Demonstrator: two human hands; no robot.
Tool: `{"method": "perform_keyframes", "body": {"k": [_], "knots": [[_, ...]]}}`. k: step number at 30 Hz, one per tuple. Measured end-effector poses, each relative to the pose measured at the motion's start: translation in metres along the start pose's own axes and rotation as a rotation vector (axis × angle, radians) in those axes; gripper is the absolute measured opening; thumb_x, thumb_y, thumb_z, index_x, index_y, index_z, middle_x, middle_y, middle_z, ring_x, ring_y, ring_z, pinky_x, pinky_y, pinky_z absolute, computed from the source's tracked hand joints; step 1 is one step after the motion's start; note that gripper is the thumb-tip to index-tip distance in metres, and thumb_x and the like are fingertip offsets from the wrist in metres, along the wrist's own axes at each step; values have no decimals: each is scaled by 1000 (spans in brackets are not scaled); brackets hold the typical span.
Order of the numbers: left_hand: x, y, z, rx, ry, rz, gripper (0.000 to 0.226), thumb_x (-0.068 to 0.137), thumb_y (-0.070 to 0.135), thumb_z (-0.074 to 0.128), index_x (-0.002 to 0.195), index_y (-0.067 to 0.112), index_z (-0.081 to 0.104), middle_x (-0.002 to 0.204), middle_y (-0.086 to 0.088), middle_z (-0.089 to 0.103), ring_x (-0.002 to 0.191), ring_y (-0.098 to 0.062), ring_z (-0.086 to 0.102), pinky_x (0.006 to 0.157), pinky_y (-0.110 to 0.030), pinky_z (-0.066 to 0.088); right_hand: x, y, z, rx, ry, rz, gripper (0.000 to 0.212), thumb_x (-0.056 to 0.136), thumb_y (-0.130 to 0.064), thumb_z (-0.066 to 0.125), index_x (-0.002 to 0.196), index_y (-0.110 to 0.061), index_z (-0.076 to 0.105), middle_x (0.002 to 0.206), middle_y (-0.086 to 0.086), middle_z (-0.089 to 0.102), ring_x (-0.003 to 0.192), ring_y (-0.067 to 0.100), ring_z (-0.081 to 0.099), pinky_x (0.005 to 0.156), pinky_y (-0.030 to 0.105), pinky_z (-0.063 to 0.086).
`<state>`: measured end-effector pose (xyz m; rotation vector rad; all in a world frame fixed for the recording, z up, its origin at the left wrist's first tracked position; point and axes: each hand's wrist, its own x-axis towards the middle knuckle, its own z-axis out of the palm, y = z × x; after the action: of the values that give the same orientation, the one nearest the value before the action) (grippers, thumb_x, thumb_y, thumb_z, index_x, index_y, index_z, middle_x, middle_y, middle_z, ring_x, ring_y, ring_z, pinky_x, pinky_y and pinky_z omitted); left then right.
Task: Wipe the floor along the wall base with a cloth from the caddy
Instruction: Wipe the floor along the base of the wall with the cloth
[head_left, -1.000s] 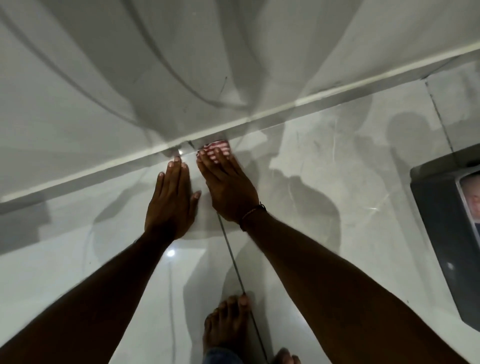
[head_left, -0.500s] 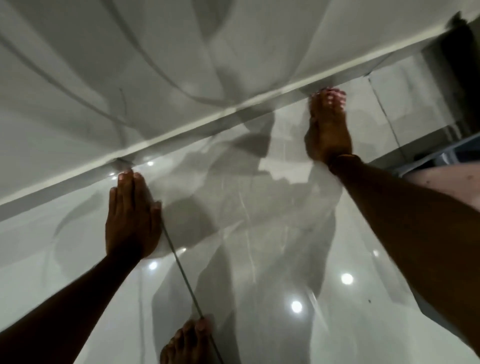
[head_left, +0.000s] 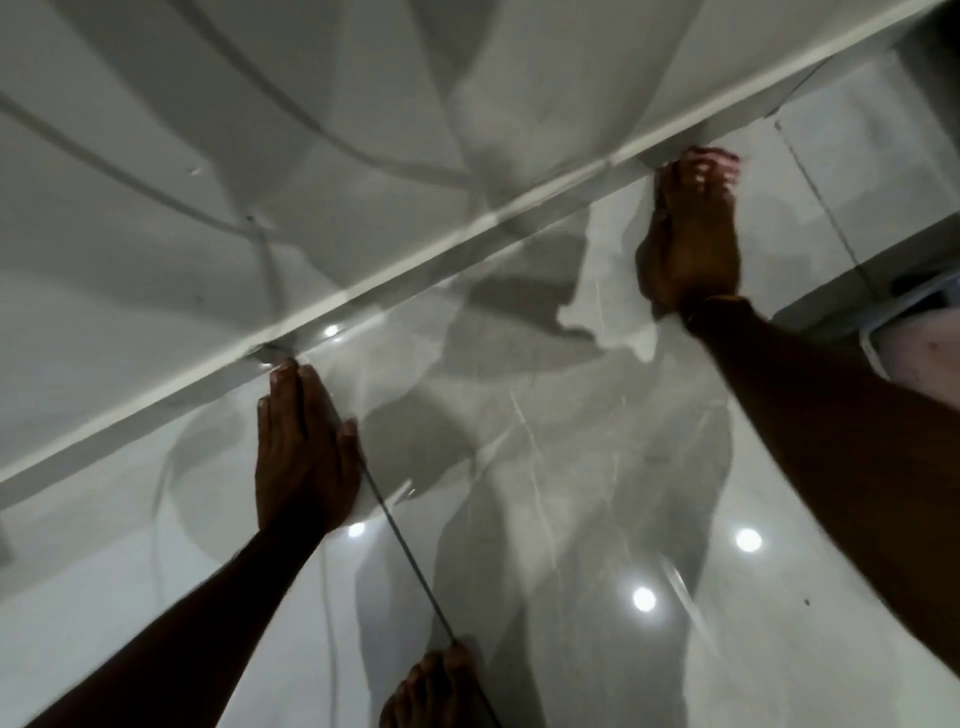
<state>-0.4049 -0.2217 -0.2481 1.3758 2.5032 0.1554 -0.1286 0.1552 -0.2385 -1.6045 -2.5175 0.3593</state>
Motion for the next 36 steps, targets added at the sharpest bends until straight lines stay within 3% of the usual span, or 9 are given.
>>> {"method": "perform_keyframes", "body": {"k": [3, 7, 11, 16, 18, 22, 25, 31, 36], "knots": [[1, -1, -3, -24, -22, 21, 75, 103, 37, 34, 163, -3, 12, 172, -29, 10, 161, -43, 7, 131, -51, 7, -45, -64, 31, 65, 25, -94, 60, 99, -7, 41, 158, 6, 37, 166, 34, 30, 157, 55, 22, 132, 61, 17], [-4, -26, -8, 14, -43, 180, 73, 107, 34, 37, 163, -5, 13, 172, -30, 9, 162, -42, 6, 131, -47, 7, -106, -177, 58, 162, 6, -120, 65, 92, -1, 36, 157, 6, 37, 164, 35, 34, 156, 55, 25, 132, 61, 20], [-8, -53, -16, 54, -67, 225, 72, 109, 38, 34, 164, -4, 14, 173, -28, 10, 162, -40, 6, 132, -47, 9, -157, -265, 67, 211, -169, -125, 73, 89, -12, 27, 162, -2, 33, 171, 22, 31, 161, 46, 22, 134, 58, 17], [-17, -68, -16, 83, -43, 221, 69, 109, 33, 35, 161, -10, 19, 170, -33, 14, 161, -43, 9, 132, -48, 10, -194, -310, 81, 115, -297, -432, 79, 93, -41, 40, 163, -6, 32, 172, 14, 32, 160, 40, 28, 132, 58, 20], [-19, -68, -14, 96, -25, 214, 68, 109, 32, 34, 160, -11, 20, 169, -34, 16, 161, -44, 11, 132, -49, 12, -195, -311, 82, 85, -327, -480, 79, 94, -42, 39, 164, -8, 30, 174, 12, 29, 161, 39, 25, 133, 57, 19], [-20, -57, -12, 74, -10, 158, 69, 109, 35, 32, 161, -10, 19, 169, -34, 17, 160, -45, 14, 131, -52, 15, -187, -292, 82, 110, -257, -546, 69, 90, -18, 43, 159, -8, 43, 168, 12, 41, 158, 37, 34, 132, 55, 24], [-17, -40, -12, 43, -12, 189, 70, 108, 35, 37, 161, -9, 21, 169, -34, 19, 159, -46, 18, 130, -55, 19, -167, -263, 72, 88, -280, -527, 77, 86, -11, 36, 163, -13, 37, 171, 9, 36, 161, 37, 27, 133, 55, 22], [1, -4, -4, 46, -1, 223, 73, 110, 41, 35, 162, -7, 17, 172, -29, 14, 162, -41, 11, 132, -51, 15, -108, -160, 55, 72, -187, -409, 63, 98, -13, 38, 160, -8, 41, 170, 18, 34, 161, 46, 21, 133, 57, 20], [3, 7, 4, -7, 78, 170, 73, 108, 37, 39, 162, -8, 17, 171, -31, 16, 161, -43, 14, 131, -55, 17, -48, -67, 22, -16, -95, -291, 68, 88, 1, 44, 156, 2, 42, 165, 31, 35, 156, 56, 24, 133, 60, 14]]}}
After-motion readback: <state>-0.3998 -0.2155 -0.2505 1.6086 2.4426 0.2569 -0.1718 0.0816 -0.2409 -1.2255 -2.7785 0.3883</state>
